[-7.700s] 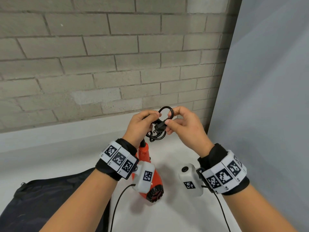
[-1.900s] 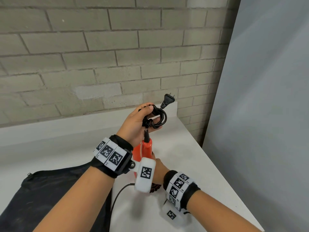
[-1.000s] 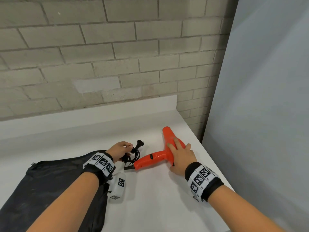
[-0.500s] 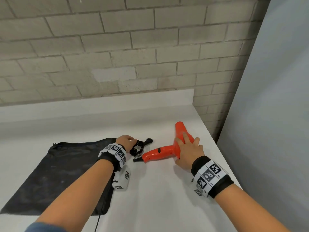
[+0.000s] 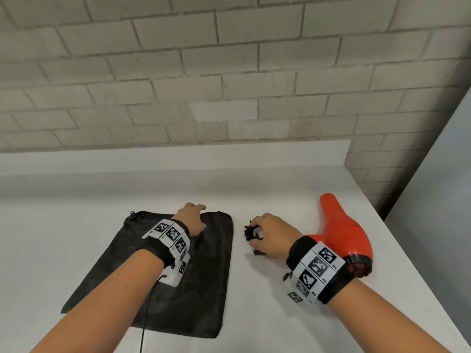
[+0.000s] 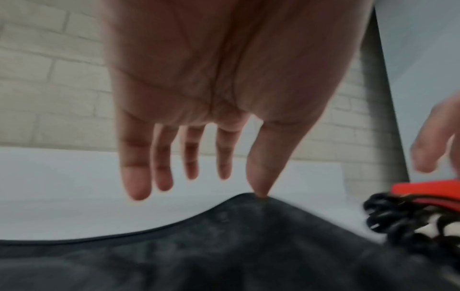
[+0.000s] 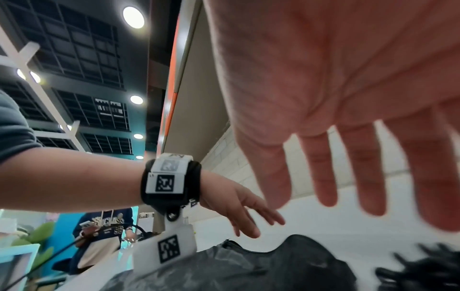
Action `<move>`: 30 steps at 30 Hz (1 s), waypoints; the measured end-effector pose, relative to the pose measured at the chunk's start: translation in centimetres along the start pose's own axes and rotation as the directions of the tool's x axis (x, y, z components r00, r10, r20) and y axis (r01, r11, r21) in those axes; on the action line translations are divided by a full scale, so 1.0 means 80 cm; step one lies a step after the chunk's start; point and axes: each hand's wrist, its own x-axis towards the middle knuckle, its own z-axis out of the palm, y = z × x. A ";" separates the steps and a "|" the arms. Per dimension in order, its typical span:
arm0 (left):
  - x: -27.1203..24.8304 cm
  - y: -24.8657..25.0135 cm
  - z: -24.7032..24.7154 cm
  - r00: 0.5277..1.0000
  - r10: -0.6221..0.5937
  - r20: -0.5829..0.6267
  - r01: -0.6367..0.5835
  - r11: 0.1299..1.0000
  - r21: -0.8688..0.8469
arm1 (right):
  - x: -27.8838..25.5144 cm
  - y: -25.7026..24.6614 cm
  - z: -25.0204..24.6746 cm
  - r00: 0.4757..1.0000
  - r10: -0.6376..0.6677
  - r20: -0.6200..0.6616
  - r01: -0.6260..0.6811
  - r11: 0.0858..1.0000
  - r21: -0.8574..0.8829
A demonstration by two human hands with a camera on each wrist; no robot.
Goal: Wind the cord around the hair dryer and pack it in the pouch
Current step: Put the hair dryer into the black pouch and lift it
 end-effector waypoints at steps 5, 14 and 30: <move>0.030 -0.046 -0.004 0.999 0.043 0.013 -0.044 0.994 0.098 | 0.062 -0.055 0.018 0.991 -0.105 0.077 0.096 0.989 0.112; 0.024 -0.039 -0.037 0.852 0.408 -0.328 -0.491 0.841 -0.229 | 0.108 -0.068 0.026 0.985 -0.131 -0.110 0.154 0.960 0.235; -0.046 0.013 -0.049 0.767 0.426 -0.480 -0.582 0.777 -0.241 | 0.026 -0.019 -0.051 0.891 0.185 -0.414 0.034 0.883 0.468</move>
